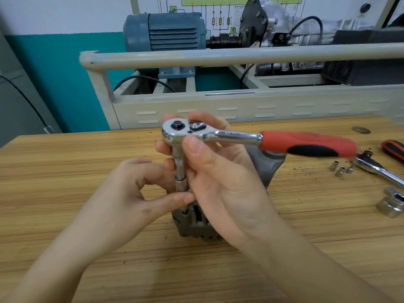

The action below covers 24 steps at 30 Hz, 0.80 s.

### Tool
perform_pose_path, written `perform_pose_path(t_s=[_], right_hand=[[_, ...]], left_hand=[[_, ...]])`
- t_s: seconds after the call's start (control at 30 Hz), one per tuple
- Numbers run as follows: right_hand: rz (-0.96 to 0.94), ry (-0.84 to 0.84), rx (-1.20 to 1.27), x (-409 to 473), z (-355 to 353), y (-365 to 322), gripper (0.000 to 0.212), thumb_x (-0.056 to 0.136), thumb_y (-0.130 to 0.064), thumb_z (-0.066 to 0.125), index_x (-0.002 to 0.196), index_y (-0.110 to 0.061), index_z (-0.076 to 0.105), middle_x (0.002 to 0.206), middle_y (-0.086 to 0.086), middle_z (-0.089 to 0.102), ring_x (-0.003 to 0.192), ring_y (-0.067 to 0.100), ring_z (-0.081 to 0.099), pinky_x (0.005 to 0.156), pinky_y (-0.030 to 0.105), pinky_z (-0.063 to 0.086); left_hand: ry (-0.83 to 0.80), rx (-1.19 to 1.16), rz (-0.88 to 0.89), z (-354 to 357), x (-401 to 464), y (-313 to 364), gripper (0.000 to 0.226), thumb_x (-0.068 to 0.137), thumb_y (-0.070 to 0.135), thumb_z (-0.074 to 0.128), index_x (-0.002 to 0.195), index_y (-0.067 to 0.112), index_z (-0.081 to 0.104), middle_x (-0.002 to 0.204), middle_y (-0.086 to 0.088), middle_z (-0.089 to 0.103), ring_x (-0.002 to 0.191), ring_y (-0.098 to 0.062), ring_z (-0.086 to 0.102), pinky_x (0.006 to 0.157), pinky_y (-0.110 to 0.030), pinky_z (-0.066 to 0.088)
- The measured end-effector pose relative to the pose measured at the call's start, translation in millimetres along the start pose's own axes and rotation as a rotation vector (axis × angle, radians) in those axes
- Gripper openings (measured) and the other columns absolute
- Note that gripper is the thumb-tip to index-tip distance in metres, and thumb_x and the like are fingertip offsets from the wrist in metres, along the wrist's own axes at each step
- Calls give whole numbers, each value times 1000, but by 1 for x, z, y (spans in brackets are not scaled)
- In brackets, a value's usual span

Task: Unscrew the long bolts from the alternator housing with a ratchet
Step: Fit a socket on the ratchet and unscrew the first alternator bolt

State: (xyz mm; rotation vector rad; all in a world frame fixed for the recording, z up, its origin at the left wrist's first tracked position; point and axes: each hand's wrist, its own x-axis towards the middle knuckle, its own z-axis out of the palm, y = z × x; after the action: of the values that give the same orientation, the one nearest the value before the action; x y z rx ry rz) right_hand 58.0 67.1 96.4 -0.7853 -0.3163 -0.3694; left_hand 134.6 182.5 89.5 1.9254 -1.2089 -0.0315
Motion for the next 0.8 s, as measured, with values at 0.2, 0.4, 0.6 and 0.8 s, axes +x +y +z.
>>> perform_pose_path(t_s=[0.2, 0.4, 0.6, 0.8], right_hand=[[66, -63, -61, 2, 0, 0, 30, 78, -31, 49, 101, -14, 58, 91, -1, 70, 72, 9, 65, 66, 21, 52], [55, -49, -3, 3, -3, -1, 22, 69, -19, 68, 88, -14, 58, 84, 2, 67, 64, 11, 64, 65, 25, 53], [57, -86, -34, 1, -2, 0, 18, 73, -21, 66, 89, -16, 60, 87, 1, 67, 67, 10, 64, 65, 20, 52], [109, -85, -45, 3, -4, -1, 28, 74, -36, 54, 90, -14, 61, 85, -2, 69, 63, 6, 62, 69, 26, 54]], left_hand=[[-110, -49, 21, -1, 1, -2, 26, 66, 53, 58, 86, 41, 70, 93, 22, 68, 94, 4, 60, 78, -23, 48], [-11, 38, 33, 4, 2, 2, 34, 58, 58, 57, 88, 44, 64, 79, 35, 64, 85, 14, 57, 81, -22, 36], [-54, 57, 58, -2, 0, 2, 39, 62, 59, 56, 98, 48, 59, 94, 40, 60, 97, 14, 53, 93, -33, 39], [-51, 44, 87, -1, 0, 3, 30, 63, 53, 58, 81, 32, 70, 86, 33, 65, 88, 16, 57, 88, -32, 38]])
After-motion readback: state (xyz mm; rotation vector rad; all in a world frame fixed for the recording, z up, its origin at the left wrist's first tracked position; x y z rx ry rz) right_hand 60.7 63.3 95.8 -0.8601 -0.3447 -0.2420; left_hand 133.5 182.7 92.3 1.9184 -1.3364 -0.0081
